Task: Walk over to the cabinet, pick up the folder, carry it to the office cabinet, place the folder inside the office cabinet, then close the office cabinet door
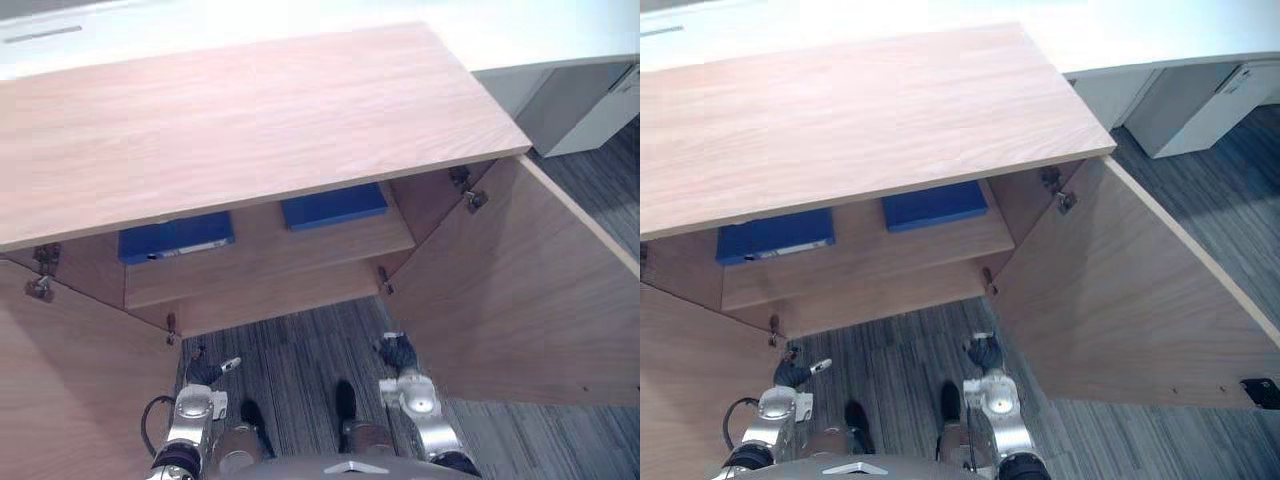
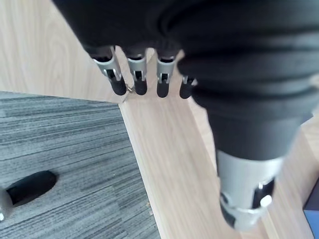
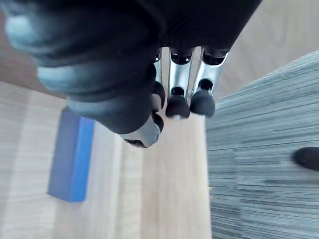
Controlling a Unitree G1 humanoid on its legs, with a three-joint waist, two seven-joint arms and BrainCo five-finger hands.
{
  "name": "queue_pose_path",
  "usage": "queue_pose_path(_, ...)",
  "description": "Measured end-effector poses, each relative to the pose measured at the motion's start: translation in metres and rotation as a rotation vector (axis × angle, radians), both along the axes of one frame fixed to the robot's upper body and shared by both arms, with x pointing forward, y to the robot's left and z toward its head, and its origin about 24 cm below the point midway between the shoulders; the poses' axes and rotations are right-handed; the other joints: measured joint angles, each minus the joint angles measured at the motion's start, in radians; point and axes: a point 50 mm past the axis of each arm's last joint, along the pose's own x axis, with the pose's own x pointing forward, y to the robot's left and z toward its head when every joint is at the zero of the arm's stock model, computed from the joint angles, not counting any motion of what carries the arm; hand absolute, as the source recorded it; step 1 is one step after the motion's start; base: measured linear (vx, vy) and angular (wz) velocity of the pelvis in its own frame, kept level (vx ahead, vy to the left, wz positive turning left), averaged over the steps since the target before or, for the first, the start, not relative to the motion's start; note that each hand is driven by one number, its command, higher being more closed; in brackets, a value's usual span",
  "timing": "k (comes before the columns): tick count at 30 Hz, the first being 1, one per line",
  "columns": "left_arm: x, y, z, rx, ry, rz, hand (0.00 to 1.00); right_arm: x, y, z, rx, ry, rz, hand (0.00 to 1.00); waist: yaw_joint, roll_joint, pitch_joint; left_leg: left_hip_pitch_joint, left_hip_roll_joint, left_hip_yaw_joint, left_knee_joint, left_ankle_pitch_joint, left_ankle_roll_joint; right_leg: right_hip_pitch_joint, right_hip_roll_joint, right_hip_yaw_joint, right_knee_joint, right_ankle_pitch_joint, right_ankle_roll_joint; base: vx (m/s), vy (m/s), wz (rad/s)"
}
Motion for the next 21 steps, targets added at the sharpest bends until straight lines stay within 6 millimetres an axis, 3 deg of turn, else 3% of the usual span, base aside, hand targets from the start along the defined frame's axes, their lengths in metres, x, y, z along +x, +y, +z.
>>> queue_pose_path(7, -0.042, -0.001, -0.020, -0.007, 0.150, 0.010, 0.00, -0.036, -0.015, -0.032, -0.031, 0.207, -0.073, 0.00, 0.001, -0.024, -0.059, 0.069, -0.064, -0.057, -0.102, 0.018, -0.001, 0.017, -0.021, 0.032, -0.027, 0.000, 0.001, -0.08, 0.025, -0.16)
queue_pose_path(10, -0.046, -0.001, -0.022, -0.011, 0.168, 0.004, 0.00, -0.053, -0.018, -0.043, -0.028, 0.299, -0.098, 0.00, 0.001, -0.035, -0.073, 0.109, -0.078, -0.058, -0.165, 0.041, 0.005, 0.030, -0.026, 0.032, -0.035, 0.000, 0.001, -0.04, 0.008, -0.03)
queue_pose_path(15, -0.052, -0.005, -0.025, -0.028, 0.194, -0.016, 0.00, -0.067, -0.024, -0.051, -0.013, 0.364, -0.157, 0.00, -0.001, -0.029, -0.096, 0.162, -0.096, -0.057, -0.250, 0.080, 0.002, 0.040, -0.026, 0.034, -0.035, -0.001, 0.002, 0.01, 0.009, -0.05)
queue_pose_path(21, -0.060, -0.004, -0.029, -0.031, 0.240, -0.013, 0.00, -0.078, -0.042, -0.053, 0.077, 0.369, -0.360, 0.00, -0.014, -0.023, -0.102, 0.215, -0.096, 0.003, -0.256, 0.061, 0.006, 0.061, -0.015, 0.097, -0.035, 0.006, 0.012, 0.04, 0.005, -0.29)
